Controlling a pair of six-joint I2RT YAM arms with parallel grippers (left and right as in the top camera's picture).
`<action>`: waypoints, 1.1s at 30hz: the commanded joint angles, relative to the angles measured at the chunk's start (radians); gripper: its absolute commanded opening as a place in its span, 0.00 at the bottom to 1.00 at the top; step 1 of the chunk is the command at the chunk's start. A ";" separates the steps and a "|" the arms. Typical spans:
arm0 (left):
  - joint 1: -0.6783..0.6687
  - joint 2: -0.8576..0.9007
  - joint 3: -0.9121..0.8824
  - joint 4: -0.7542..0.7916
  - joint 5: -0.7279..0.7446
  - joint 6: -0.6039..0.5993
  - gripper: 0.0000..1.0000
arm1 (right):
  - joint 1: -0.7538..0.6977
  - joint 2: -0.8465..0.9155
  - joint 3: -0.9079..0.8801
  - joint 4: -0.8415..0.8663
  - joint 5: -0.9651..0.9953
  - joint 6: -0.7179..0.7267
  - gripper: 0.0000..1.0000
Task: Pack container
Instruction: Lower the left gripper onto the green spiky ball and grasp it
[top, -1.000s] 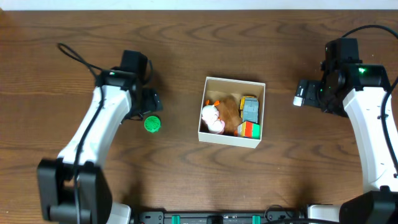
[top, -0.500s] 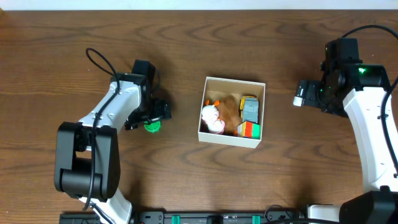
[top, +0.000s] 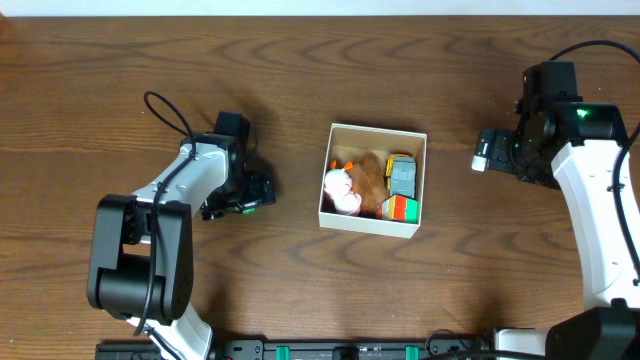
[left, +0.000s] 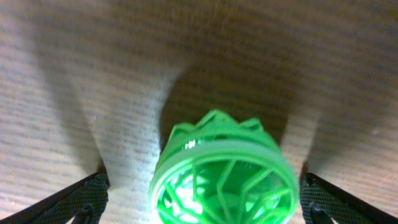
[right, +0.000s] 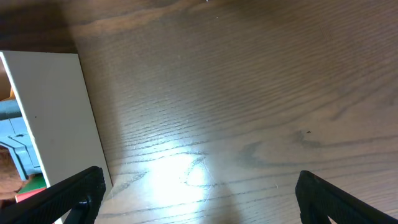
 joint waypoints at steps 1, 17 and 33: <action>0.005 0.012 -0.009 0.033 0.016 0.021 0.98 | -0.002 -0.008 -0.004 -0.004 0.000 -0.009 0.99; 0.005 0.012 -0.009 0.065 0.017 0.021 0.54 | -0.002 -0.008 -0.004 -0.004 0.003 -0.009 0.99; -0.007 -0.054 0.092 -0.035 0.028 0.021 0.37 | -0.002 -0.008 -0.004 -0.002 0.003 -0.009 0.99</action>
